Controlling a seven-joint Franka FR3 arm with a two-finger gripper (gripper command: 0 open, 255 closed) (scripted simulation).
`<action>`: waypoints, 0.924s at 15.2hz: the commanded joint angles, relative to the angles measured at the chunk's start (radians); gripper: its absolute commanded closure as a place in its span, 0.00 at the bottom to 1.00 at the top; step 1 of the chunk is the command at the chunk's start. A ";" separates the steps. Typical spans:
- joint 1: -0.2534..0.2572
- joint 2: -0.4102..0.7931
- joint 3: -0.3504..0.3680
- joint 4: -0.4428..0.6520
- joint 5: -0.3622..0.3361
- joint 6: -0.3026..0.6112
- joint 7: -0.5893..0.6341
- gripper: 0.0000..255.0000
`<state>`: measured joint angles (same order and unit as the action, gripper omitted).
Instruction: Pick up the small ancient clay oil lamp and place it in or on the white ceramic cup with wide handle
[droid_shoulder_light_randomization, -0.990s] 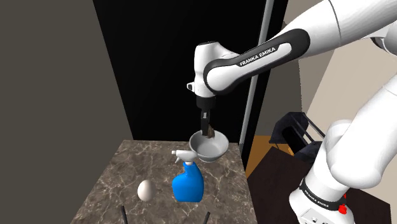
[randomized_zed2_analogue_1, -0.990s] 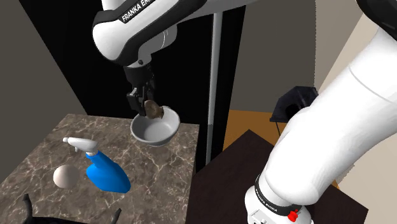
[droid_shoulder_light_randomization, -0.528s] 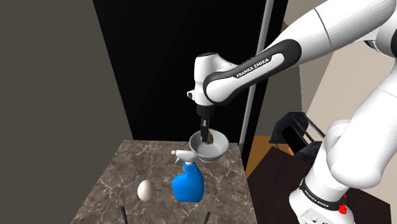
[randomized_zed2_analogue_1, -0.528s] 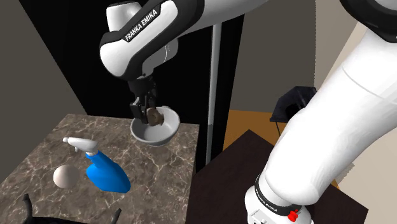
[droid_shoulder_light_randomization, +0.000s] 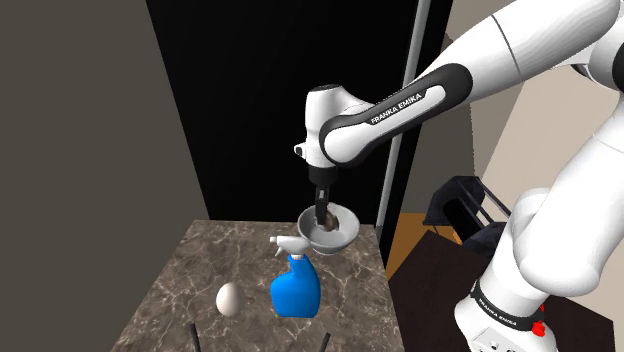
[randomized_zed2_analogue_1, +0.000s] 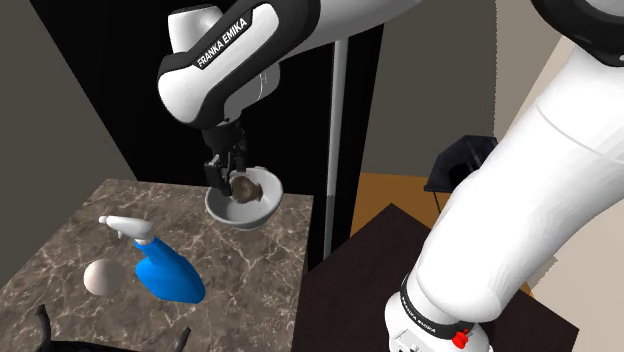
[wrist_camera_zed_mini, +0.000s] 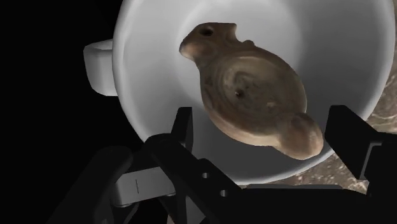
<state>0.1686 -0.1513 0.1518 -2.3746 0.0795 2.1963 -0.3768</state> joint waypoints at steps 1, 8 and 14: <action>0.000 0.000 0.000 0.000 0.000 0.000 0.000 0.00; -0.002 -0.046 -0.006 0.060 0.001 -0.106 -0.002 0.00; -0.003 -0.055 -0.007 0.078 0.001 -0.133 -0.003 0.00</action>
<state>0.1660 -0.2061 0.1449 -2.2973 0.0805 2.0647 -0.3795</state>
